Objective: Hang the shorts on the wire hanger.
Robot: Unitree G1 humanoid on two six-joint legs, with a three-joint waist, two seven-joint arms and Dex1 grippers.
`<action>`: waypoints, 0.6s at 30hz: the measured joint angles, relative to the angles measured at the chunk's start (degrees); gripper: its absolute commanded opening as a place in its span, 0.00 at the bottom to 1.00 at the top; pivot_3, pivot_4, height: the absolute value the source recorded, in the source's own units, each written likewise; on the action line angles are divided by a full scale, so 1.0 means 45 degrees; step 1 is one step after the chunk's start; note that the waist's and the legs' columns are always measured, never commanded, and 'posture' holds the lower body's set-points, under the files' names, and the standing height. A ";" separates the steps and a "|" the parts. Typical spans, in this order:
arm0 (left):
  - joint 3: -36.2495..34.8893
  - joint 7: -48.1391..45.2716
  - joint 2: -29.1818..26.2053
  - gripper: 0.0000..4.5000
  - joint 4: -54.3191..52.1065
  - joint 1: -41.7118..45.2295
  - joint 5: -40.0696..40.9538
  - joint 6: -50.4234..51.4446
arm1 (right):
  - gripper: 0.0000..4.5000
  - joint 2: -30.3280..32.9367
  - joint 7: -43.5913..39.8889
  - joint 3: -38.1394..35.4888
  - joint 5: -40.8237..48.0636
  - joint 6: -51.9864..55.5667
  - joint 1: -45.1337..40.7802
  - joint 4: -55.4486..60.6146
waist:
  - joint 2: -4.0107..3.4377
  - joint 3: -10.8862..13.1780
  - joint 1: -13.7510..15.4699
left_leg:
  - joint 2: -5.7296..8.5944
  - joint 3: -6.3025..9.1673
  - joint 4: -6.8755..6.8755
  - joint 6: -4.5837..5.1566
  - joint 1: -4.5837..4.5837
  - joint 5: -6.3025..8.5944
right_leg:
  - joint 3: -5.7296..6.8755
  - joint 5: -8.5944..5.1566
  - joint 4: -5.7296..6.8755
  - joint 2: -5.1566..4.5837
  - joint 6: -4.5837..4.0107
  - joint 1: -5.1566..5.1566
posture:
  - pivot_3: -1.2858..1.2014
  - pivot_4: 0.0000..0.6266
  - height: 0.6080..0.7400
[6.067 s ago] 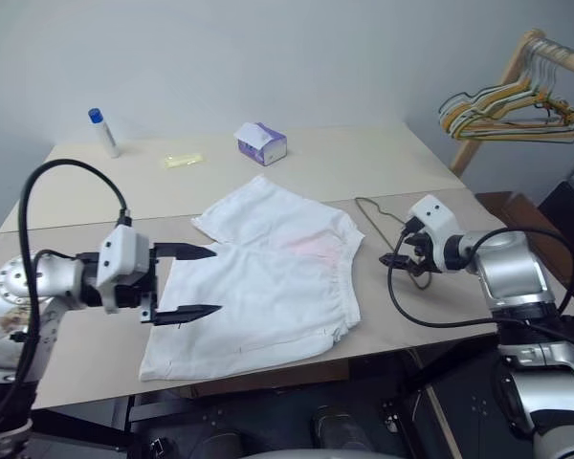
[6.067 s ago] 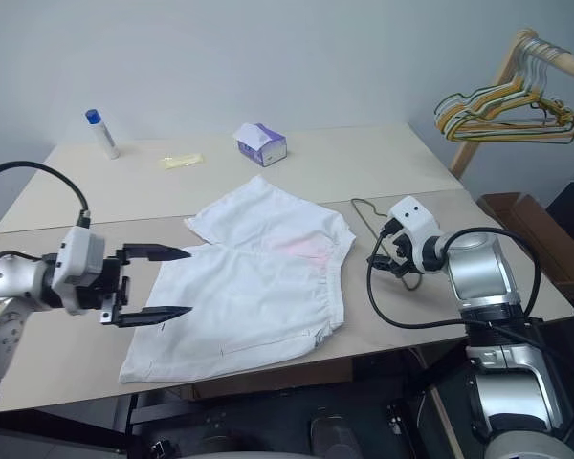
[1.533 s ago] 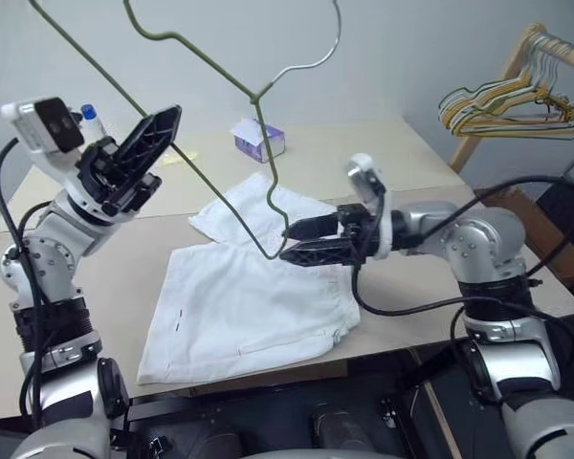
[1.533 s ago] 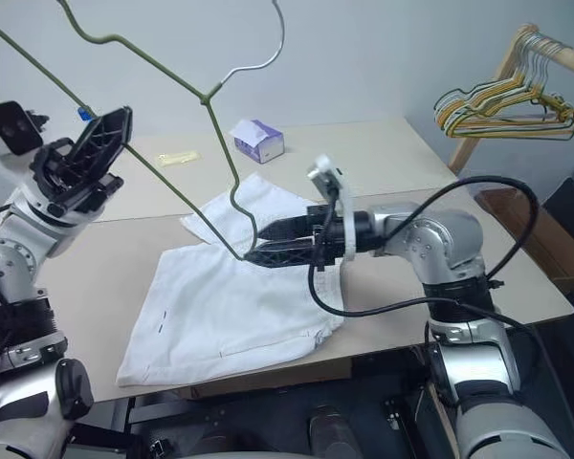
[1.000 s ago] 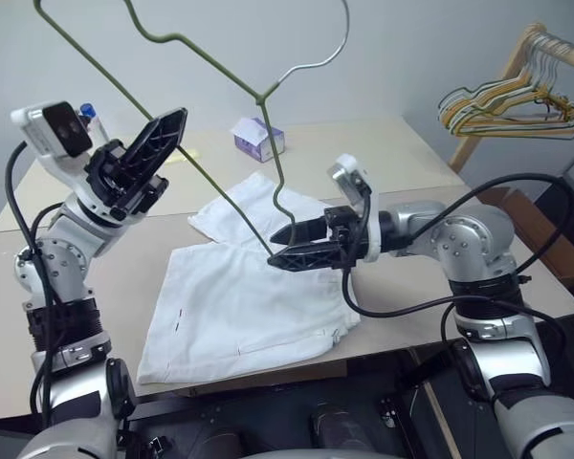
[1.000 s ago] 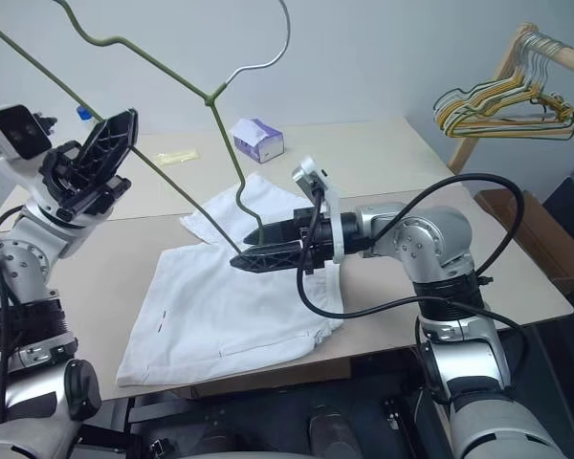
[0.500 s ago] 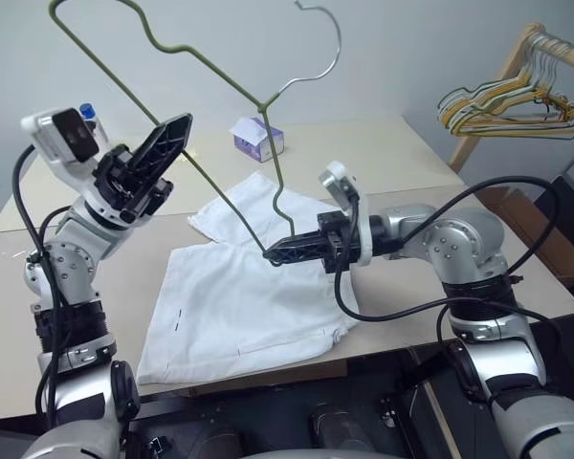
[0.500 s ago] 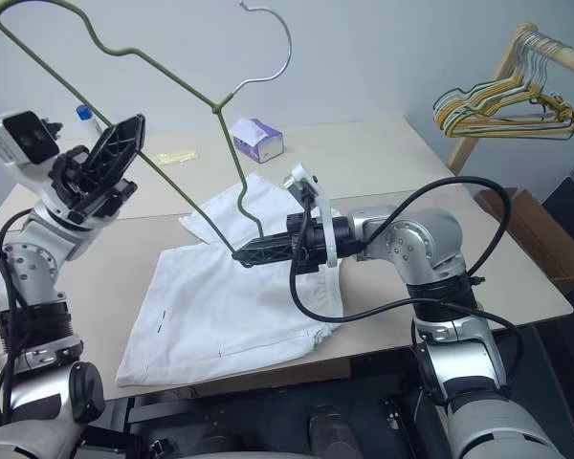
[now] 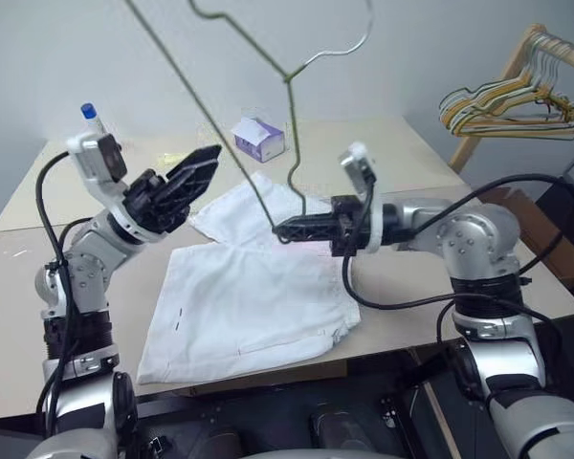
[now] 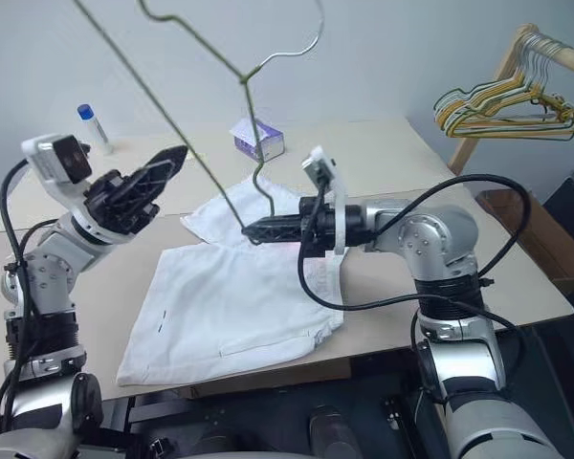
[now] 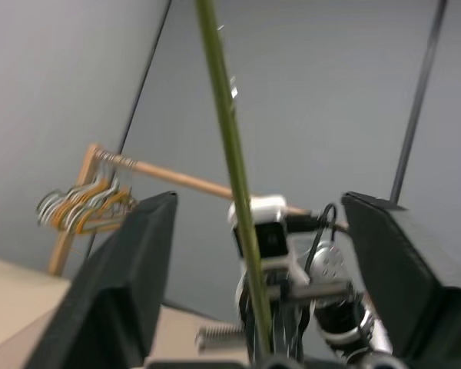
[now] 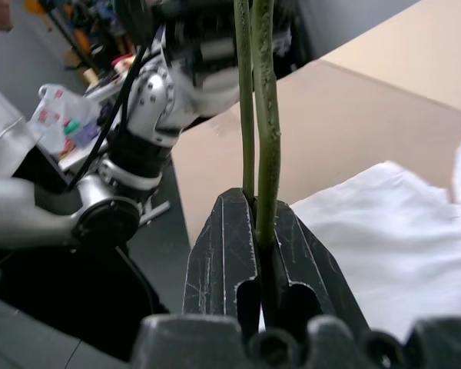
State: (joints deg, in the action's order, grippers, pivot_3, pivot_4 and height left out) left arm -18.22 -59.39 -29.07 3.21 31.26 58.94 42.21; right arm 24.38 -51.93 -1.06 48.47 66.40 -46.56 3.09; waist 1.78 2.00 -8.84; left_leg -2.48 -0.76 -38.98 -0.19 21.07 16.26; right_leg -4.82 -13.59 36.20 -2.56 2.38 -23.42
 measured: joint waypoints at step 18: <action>0.4532 -0.0359 -0.1042 0.99 -0.0588 -0.1811 -0.7232 -0.4499 | 0.00 0.7702 -0.1412 -0.3305 0.1364 0.3712 0.7965 -0.0343 | -0.0057 0.0013 0.0360 | 0.0003 -0.0040 -0.0003 0.0010 0.0003 0.0004 | -0.0020 -0.0011 -0.0037 0.0000 0.0007 0.0066 | 0.47 0.00 1.00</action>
State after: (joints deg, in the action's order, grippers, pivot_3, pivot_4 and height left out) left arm 2.17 -61.01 -33.76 0.56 23.11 26.39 21.97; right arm 59.03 -58.29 -15.94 54.61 83.10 -10.71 1.55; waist 1.52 2.06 -7.21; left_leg -2.47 -0.94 -39.00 -0.14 21.08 16.27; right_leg -4.91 -13.64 36.03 -2.56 2.41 -23.13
